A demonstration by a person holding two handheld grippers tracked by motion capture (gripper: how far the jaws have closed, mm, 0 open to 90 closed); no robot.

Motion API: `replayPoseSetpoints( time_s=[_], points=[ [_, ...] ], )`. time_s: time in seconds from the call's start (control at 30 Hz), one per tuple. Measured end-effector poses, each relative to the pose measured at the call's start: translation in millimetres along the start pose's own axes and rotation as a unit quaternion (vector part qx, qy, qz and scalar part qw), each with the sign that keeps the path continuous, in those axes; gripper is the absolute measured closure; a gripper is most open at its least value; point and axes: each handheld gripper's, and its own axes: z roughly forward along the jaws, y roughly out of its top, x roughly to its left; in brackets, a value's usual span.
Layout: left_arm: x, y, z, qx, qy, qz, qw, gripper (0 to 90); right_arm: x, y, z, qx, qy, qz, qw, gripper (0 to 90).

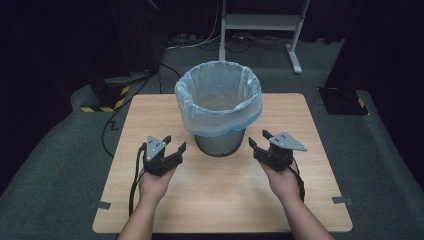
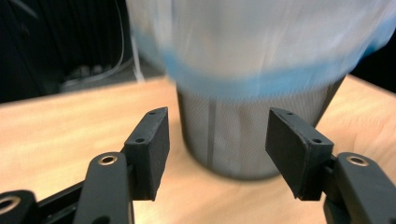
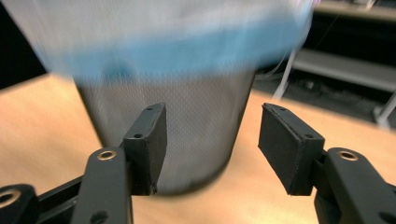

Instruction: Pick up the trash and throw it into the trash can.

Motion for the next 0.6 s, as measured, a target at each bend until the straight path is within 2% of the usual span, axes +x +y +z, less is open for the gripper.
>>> replayPoseSetpoints(
  time_s=[0.03, 0.07, 0.1, 0.17, 0.23, 0.27, 0.3, 0.33, 0.37, 0.4, 0.43, 0.47, 0.53, 0.6],
  points=[
    [1.0, -4.7, 0.6, 0.009, 0.000, -0.001, 1.0000, 37.5, -1.1, -16.3, 4.8, 0.027, 0.005, 0.009, 0.9996, 41.8],
    [2.3, -11.5, 1.5, 0.022, -0.001, -0.001, 0.9998, 37.5, -1.1, -16.3, 4.8, 0.027, 0.005, 0.009, 0.9996, 41.8],
    [4.2, -26.3, 4.1, 0.049, -0.001, -0.003, 0.9988, 35.6, -1.4, -35.7, 9.3, 0.058, 0.009, 0.016, 0.9981, 41.6],
    [5.9, -42.1, 6.3, 0.073, 0.000, -0.010, 0.9973, 34.6, -0.9, -50.8, 11.8, 0.081, 0.011, 0.015, 0.9965, 41.3],
    [6.8, -57.4, 8.5, 0.104, 0.001, -0.013, 0.9945, 32.9, -0.5, -66.4, 13.3, 0.106, 0.012, 0.019, 0.9941, 40.4],
    [6.8, -57.4, 8.5, 0.104, 0.001, -0.013, 0.9945, 31.6, -0.5, -66.4, 13.3, 0.106, 0.012, 0.019, 0.9941, 40.4],
    [7.3, -72.1, 10.5, 0.141, 0.000, -0.013, 0.9899, 30.0, 0.5, -80.5, 13.3, 0.135, 0.015, 0.027, 0.9904, 38.8],
    [7.3, -72.1, 10.5, 0.141, 0.000, -0.013, 0.9899, 28.5, 0.5, -80.5, 13.3, 0.135, 0.015, 0.027, 0.9904, 38.8],
    [5.9, -81.1, 11.6, 0.159, 0.003, -0.012, 0.9872, 28.5, 0.9, -84.5, 13.0, 0.144, 0.016, 0.028, 0.9891, 38.3],
    [4.1, -91.0, 11.4, 0.186, 0.006, -0.003, 0.9826, 26.9, 2.2, -92.8, 12.0, 0.162, 0.021, 0.024, 0.9863, 37.0],
    [4.1, -91.0, 11.4, 0.186, 0.006, -0.003, 0.9826, 25.9, 2.2, -92.8, 12.0, 0.162, 0.021, 0.024, 0.9863, 37.0],
    [0.6, -96.8, 8.2, 0.188, 0.015, 0.007, 0.9820, 24.9, 4.7, -99.5, 11.0, 0.182, 0.020, 0.015, 0.9829, 35.3],
    [-2.1, -97.9, 6.2, 0.189, 0.018, 0.014, 0.9816, 24.6, 6.3, -103.4, 11.2, 0.198, 0.021, 0.012, 0.9799, 34.4],
    [-1.5, -98.4, 6.7, 0.190, 0.014, 0.012, 0.9817, 22.3, 8.7, -103.9, 9.7, 0.199, 0.017, 0.011, 0.9798, 34.3]
  ],
)
